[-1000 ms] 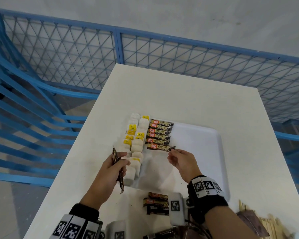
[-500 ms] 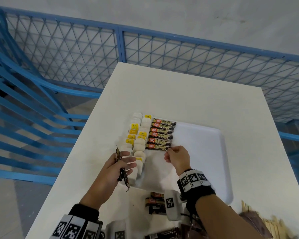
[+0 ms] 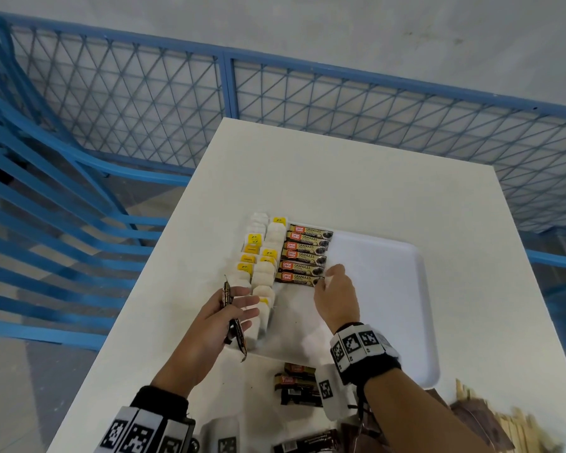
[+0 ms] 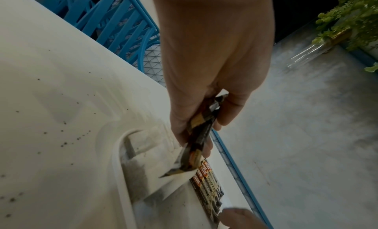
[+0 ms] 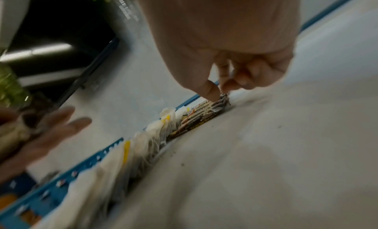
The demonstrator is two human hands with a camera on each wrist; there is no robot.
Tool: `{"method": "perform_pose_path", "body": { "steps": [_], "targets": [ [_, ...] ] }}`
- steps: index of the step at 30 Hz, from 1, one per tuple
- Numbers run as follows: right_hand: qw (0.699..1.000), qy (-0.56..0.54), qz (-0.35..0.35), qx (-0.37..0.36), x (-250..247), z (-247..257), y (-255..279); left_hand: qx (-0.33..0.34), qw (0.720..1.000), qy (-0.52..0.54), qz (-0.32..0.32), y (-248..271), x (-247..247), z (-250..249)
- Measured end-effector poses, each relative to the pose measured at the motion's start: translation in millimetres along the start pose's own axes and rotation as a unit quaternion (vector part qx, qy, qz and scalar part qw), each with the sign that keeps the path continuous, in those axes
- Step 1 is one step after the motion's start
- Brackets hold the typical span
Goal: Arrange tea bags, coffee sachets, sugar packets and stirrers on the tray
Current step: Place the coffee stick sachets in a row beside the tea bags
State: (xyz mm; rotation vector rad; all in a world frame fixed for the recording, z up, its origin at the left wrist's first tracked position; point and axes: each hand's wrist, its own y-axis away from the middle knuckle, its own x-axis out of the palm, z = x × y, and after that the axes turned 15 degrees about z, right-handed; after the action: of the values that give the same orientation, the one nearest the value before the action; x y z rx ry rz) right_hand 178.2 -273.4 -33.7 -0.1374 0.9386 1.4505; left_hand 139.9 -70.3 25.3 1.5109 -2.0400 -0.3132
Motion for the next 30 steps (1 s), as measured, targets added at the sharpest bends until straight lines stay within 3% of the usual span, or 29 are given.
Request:
{"method": "perform_pose_path", "body": {
  "steps": [3,6,13,21,25,27,30],
  "targets": [
    [0.99,0.123,0.01,-0.071,2.9,0.9,3.2,0.002,1.0,-0.004,0.002,0.1,-0.1,-0.2],
    [0.979,0.168,0.029,-0.11,5.4,1.7,1.6,0.004,1.0,-0.002,0.002,-0.3,0.2,0.1],
    [0.976,0.188,0.033,-0.106,6.0,4.0,-6.1,0.013,1.0,0.006,0.002,1.9,0.2,-1.2],
    [0.986,0.116,0.026,-0.118,3.9,10.3,1.2,0.028,0.999,0.042,0.012,0.6,2.9,-1.6],
    [0.984,0.039,0.018,-0.175,0.1,24.8,22.7,0.065,0.989,0.126,0.041,-1.0,6.7,-4.9],
    [0.981,0.0,0.085,-0.174,-4.0,32.8,39.5,0.089,0.979,0.174,0.054,-0.8,8.9,-7.8],
    [0.953,-0.036,0.264,-0.143,-6.9,40.7,62.1,0.122,0.971,0.193,0.067,0.8,12.7,-12.0]
  ]
}}
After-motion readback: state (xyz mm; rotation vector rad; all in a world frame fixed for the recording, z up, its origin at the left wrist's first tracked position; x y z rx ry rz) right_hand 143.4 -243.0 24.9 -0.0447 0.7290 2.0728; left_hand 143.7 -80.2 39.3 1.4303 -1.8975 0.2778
